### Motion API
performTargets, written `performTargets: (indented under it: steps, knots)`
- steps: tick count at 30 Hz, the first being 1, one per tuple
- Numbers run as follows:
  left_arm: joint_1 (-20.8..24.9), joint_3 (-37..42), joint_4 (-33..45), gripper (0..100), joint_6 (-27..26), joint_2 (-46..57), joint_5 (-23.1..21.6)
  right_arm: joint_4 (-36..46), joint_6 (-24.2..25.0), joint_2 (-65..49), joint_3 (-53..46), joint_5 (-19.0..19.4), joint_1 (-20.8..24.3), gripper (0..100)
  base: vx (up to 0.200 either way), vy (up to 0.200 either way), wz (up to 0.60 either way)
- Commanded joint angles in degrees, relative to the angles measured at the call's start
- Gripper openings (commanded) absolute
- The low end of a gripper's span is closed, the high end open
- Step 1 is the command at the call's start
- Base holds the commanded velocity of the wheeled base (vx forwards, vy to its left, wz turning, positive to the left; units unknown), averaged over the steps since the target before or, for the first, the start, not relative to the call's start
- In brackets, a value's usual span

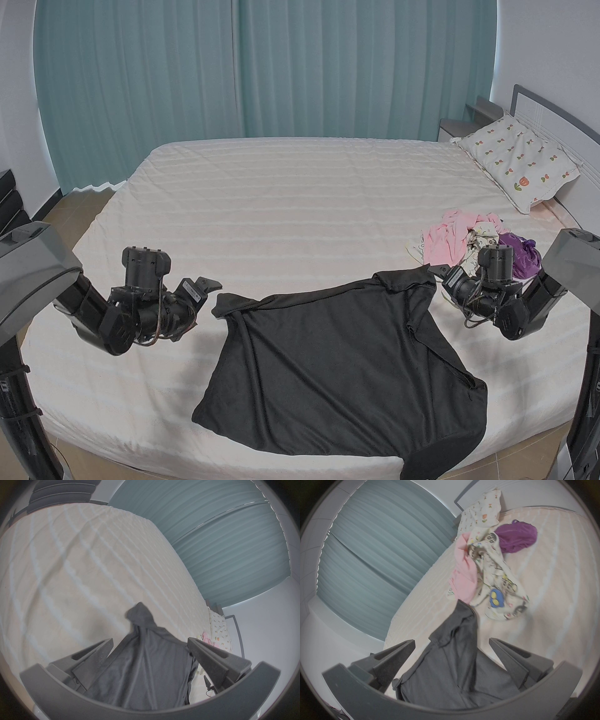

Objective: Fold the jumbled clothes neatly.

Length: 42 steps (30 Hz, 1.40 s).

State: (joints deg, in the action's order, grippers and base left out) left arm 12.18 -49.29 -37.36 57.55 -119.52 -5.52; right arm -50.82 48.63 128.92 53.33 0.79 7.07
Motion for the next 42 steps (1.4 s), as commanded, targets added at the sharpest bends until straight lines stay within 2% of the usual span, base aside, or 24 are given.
performTargets:
  steps: [1,6,10,17,28,36,39,42]
  knots:
    - [0.39,16.06,-9.04,100,0.10,7.54,-2.39,-5.87,2.26,-4.90,-13.61,-0.18,0.31,100,0.000,0.000,0.00]
    - [0.57,24.68,-17.74,100,0.02,6.66,-2.74,-13.86,4.55,-4.99,-23.28,0.26,0.66,100,-0.160,0.000,0.00]
    - [0.65,26.44,-18.18,100,-0.16,4.82,-2.74,-17.38,6.48,-2.53,-25.03,0.35,0.14,100,-0.200,0.000,0.00]
    - [0.92,26.17,-18.27,100,-0.07,2.53,-3.00,-18.17,8.85,-1.47,-26.09,0.53,0.14,100,-0.200,0.000,0.00]
    - [3.82,23.10,-18.09,100,-0.60,-3.00,-1.86,-18.35,8.76,-1.12,-25.65,0.44,0.58,100,0.000,0.000,0.00]
    - [5.31,22.48,-18.27,100,-2.80,-6.34,1.74,-18.35,8.50,-1.12,-25.56,0.44,0.58,100,0.000,0.000,0.00]
    - [5.31,21.60,-18.36,100,-3.32,-7.31,4.38,-18.70,8.50,-1.65,-25.56,0.35,0.40,100,0.000,0.000,0.00]
    - [5.14,21.34,-18.45,100,-3.32,-7.40,4.64,-20.19,8.50,-1.39,-25.74,0.35,0.14,100,0.000,0.000,0.00]
